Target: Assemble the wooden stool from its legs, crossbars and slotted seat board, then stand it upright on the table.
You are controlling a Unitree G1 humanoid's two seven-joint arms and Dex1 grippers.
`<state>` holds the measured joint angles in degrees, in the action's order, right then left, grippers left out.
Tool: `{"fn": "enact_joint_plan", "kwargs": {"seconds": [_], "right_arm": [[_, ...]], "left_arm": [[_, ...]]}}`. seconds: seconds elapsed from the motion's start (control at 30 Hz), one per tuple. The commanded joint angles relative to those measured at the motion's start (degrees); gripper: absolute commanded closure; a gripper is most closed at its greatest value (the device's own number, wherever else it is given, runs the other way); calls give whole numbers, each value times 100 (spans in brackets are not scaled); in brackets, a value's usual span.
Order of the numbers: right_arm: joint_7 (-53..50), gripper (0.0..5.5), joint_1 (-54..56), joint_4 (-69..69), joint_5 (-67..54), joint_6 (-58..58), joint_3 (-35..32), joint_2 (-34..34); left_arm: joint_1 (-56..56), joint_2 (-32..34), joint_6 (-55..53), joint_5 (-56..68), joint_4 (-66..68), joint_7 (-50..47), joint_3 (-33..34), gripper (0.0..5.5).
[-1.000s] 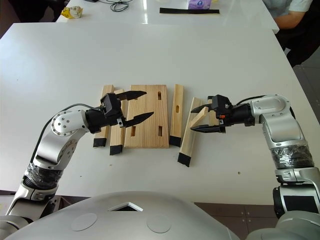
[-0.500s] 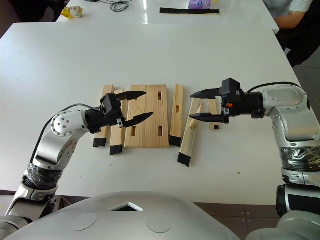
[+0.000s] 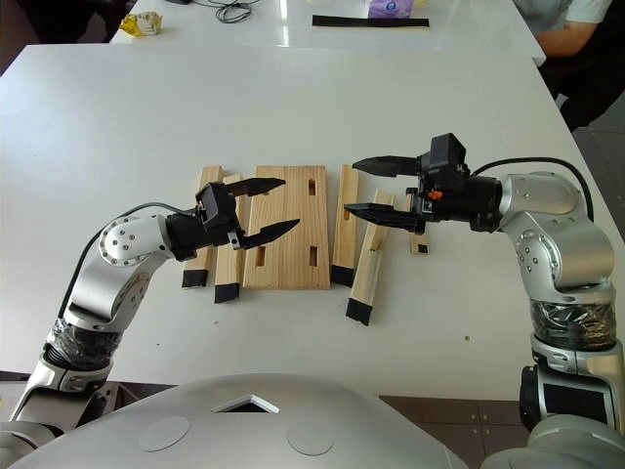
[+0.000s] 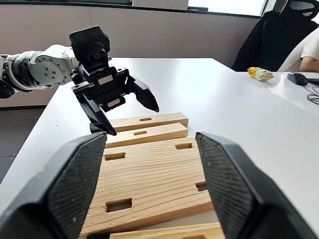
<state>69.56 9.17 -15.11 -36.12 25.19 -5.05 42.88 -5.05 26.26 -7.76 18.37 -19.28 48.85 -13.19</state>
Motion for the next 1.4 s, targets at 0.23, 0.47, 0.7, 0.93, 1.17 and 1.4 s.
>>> {"fn": "enact_joint_plan", "kwargs": {"seconds": [0.23,0.47,0.7,0.93,1.17,1.4], "right_arm": [[-374,219,175,-207,-137,71,64,-303],[-666,219,528,-301,-296,262,117,-508],[-1097,219,1050,-421,-794,612,-86,-708],[-1417,219,1204,-732,-1396,979,-221,-769],[-1055,219,440,-318,-507,498,399,-695],[-976,219,16,114,53,-24,660,-824]], "left_arm": [[-87,-10,29,-53,53,-4,1,220],[-67,-55,103,-145,88,-35,-52,220],[-78,-54,123,-144,106,-29,-56,220],[-72,-62,109,-155,108,-20,-44,220],[-44,-55,102,-145,116,-9,-30,220],[-86,-66,101,-128,155,17,-29,220]]}}
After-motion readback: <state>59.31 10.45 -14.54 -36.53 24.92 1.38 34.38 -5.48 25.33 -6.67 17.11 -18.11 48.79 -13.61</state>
